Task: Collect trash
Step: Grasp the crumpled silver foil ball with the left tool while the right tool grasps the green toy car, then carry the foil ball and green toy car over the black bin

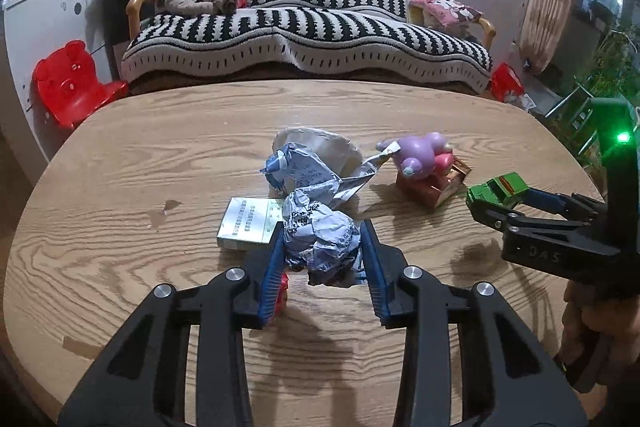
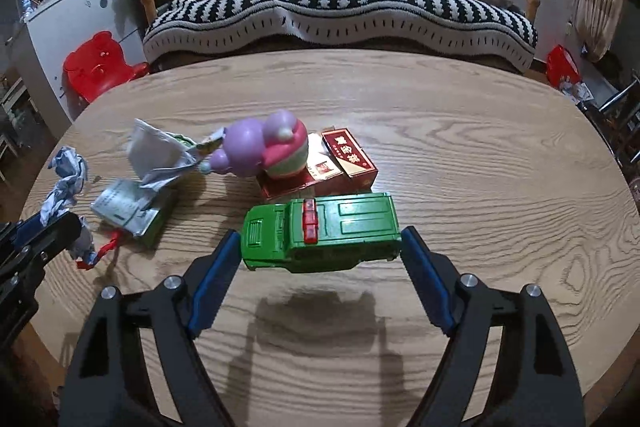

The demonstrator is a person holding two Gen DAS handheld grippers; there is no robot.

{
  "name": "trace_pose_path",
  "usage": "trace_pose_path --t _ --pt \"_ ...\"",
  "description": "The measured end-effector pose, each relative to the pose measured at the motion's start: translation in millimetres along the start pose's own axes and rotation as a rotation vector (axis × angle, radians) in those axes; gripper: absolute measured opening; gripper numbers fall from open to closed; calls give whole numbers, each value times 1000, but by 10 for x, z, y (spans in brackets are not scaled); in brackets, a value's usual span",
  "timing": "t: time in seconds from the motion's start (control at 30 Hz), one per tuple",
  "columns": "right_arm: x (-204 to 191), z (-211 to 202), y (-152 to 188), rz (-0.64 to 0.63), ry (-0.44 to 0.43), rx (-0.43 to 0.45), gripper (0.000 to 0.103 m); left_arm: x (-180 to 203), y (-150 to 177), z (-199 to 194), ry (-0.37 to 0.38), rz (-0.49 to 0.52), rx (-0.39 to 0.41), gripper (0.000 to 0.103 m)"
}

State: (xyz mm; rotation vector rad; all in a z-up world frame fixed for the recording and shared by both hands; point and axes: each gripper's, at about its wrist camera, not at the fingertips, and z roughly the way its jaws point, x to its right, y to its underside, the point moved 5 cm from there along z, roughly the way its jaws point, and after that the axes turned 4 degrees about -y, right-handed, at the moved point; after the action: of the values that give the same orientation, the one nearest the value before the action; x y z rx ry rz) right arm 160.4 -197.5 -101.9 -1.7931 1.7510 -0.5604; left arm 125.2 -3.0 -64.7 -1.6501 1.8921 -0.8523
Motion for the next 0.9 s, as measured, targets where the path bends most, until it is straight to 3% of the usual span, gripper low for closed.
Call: trace_pose_path --t 0.4,0.7,0.9 --pt "14 -410 84 -26 16 38 79 105 -12 15 -12 -8 -19 36" --pt "484 -902 199 16 53 81 79 488 12 -72 24 49 -1 36" --pt "942 -1252 399 61 92 96 79 938 50 -140 84 77 8 36"
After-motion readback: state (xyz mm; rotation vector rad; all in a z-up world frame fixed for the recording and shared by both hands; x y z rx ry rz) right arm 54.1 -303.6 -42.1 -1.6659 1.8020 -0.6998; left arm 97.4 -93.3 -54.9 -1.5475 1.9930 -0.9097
